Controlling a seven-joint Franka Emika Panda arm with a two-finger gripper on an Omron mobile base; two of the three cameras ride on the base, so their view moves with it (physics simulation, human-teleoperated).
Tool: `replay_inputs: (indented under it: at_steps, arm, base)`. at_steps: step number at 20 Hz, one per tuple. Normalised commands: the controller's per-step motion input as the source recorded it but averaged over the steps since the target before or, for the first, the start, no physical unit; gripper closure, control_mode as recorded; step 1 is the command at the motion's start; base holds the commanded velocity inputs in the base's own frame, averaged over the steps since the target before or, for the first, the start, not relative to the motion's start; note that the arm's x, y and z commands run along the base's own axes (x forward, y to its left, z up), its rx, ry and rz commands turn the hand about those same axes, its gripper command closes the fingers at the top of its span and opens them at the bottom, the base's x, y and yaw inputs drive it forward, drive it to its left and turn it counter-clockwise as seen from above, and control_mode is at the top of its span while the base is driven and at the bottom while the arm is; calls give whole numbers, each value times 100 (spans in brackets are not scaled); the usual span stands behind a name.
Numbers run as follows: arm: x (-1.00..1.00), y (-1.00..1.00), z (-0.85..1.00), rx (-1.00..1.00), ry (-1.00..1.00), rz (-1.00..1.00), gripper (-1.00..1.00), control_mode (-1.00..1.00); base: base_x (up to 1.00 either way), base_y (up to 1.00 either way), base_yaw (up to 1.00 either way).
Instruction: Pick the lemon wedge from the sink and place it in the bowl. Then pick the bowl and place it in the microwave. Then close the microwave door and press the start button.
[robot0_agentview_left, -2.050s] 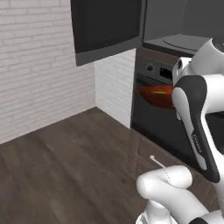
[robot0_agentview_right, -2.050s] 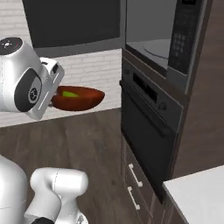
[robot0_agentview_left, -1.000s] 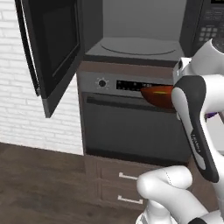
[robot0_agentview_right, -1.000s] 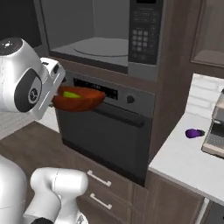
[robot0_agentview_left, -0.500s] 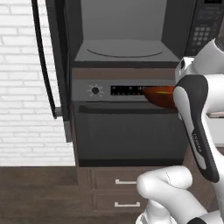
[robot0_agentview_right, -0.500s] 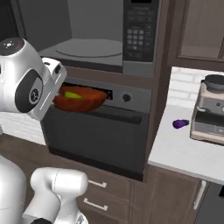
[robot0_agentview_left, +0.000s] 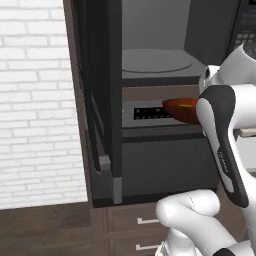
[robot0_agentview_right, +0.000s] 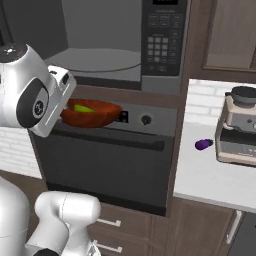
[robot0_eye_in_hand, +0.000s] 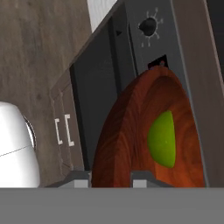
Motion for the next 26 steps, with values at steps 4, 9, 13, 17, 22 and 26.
replay_inputs:
  at_steps: [4, 9, 13, 17, 22, 26]
  arm:
    - [0, 0, 0, 0, 0, 0, 100, 100]
    - [0, 0, 0, 0, 0, 0, 100, 100]
    - [0, 0, 0, 0, 0, 0, 100, 100]
    - [0, 0, 0, 0, 0, 0, 100, 100]
    - [0, 0, 0, 0, 0, 0, 100, 100]
    - [0, 0, 0, 0, 0, 0, 100, 100]
  base:
    - [17, 8, -25]
    - [13, 24, -17]
    - [15, 27, -5]
    - [13, 14, 0]
    - [23, 2, 0]
    - [24, 0, 0]
